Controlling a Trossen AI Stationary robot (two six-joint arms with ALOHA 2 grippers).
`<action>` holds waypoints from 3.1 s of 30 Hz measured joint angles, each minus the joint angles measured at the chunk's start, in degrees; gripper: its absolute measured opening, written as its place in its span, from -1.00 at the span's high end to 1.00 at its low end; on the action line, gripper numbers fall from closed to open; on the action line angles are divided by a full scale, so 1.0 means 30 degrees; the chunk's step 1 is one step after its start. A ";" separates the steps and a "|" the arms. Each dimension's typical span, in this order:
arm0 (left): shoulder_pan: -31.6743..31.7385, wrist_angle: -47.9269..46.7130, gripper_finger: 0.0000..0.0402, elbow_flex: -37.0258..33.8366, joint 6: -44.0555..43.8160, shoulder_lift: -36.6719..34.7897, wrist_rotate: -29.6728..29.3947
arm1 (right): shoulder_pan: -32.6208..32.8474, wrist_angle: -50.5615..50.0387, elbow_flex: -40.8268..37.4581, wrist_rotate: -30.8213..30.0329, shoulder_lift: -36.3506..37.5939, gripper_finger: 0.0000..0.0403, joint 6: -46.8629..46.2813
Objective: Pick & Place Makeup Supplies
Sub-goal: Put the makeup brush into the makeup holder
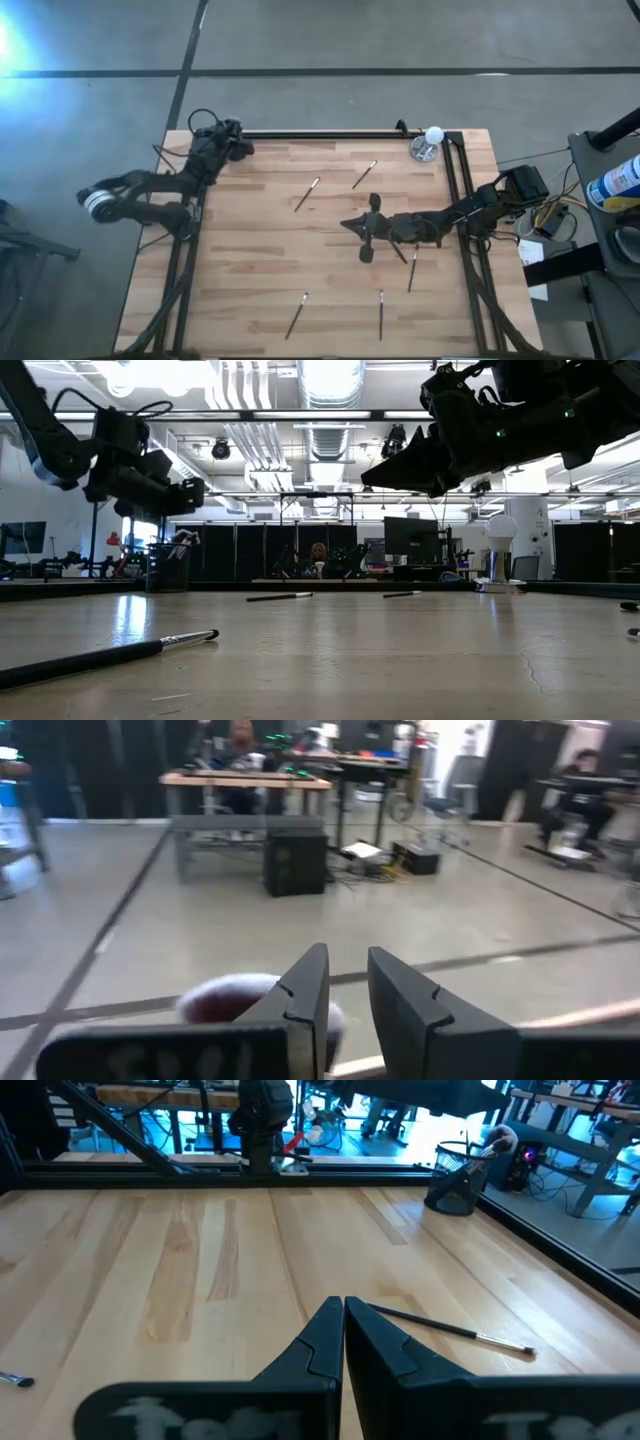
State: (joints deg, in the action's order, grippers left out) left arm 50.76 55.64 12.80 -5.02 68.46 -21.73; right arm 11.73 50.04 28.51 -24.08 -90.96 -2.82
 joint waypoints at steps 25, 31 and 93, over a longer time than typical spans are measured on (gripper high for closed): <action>-0.7232 -0.9730 0.67 -0.0349 0.0088 -0.8422 0.6876 | 0.0000 -0.0013 0.0000 0.0007 0.0007 0.96 0.2159; -1.0337 -0.9717 0.67 -0.1173 0.0165 -0.8408 0.7051 | 0.0000 -0.0036 0.0499 0.0007 0.0015 0.96 0.1631; -1.5854 -0.4525 1.00 -0.3708 -0.1391 -0.4435 0.4922 | 1.0600 -2.7376 0.2316 -0.1224 0.7124 0.96 -3.2381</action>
State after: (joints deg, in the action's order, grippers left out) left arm 3.20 42.06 1.67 -9.19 55.16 -6.96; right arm 43.52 -32.09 35.46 -27.75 -69.59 -99.96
